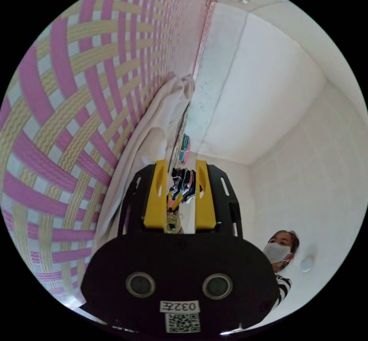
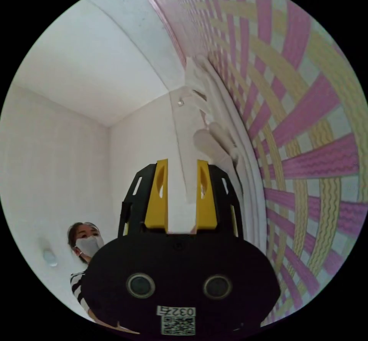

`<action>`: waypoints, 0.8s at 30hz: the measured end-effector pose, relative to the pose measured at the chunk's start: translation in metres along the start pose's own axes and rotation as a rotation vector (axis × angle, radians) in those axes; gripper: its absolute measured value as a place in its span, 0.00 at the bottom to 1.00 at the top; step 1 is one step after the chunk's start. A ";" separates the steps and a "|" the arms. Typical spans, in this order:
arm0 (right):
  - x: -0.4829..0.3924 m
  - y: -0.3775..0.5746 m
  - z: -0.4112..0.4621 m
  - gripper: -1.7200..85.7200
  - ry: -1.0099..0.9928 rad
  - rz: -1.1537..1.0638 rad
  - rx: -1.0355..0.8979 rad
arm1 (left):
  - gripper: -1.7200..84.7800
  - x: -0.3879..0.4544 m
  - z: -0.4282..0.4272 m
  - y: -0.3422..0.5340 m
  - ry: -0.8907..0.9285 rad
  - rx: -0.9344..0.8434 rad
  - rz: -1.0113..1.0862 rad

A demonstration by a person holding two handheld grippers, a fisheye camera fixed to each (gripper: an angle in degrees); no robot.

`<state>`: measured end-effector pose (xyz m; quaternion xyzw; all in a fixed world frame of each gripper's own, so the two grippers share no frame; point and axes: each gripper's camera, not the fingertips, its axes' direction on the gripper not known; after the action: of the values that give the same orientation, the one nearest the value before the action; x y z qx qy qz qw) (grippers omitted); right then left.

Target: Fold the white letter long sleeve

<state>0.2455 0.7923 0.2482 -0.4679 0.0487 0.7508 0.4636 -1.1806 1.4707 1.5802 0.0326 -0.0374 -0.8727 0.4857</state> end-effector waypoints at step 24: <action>0.003 0.179 0.057 0.06 0.975 -0.404 -0.324 | 0.01 0.016 -0.003 0.108 -0.584 -0.570 0.366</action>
<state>0.0751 0.7223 0.2128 -0.8268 0.0509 0.3413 0.4442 -1.0978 1.4001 1.5874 -0.3573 0.0638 -0.7205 0.5909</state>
